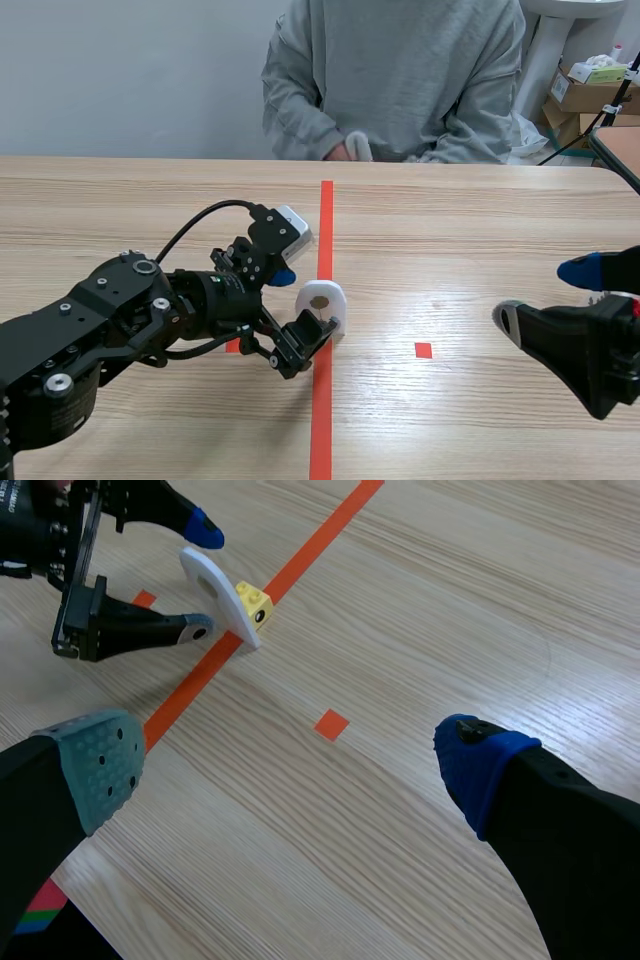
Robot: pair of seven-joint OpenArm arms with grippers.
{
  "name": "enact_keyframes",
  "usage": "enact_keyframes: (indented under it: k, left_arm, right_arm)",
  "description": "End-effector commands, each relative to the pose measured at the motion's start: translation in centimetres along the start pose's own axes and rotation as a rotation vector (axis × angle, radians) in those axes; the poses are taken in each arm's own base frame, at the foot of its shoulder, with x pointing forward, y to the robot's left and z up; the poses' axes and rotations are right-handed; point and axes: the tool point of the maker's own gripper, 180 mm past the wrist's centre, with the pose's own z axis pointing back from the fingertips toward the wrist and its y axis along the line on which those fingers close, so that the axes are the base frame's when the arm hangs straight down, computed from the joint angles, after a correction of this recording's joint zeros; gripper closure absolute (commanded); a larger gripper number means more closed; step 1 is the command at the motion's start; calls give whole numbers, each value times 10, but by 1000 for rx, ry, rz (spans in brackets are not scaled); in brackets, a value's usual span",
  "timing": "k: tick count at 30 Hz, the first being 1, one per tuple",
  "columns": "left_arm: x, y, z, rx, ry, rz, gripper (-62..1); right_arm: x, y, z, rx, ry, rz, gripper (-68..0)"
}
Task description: Do the leaf sorting experiment
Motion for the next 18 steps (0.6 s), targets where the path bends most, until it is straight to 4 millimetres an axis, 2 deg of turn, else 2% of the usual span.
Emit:
enact_keyframes:
  k: [1, 5, 9, 11, 18]
  left_arm:
    - [13, 2, -1, 3, -37, -3, -535]
    - [13, 2, -1, 3, -37, -2, -524]
    - [16, -1, -2, -1, -44, 2, -365]
    - [16, -2, -3, -2, -46, 3, -305]
    - [18, -5, -4, -15, -50, 5, -203]
  right_arm:
    - [14, 2, 0, 15, -37, 27, -591]
    - [14, 2, 0, 15, -37, 27, -591]
    - [14, 2, 0, 15, -37, 27, -591]
    - [14, 2, 0, 15, -37, 27, -590]
    - [14, 2, 0, 15, -37, 27, -591]
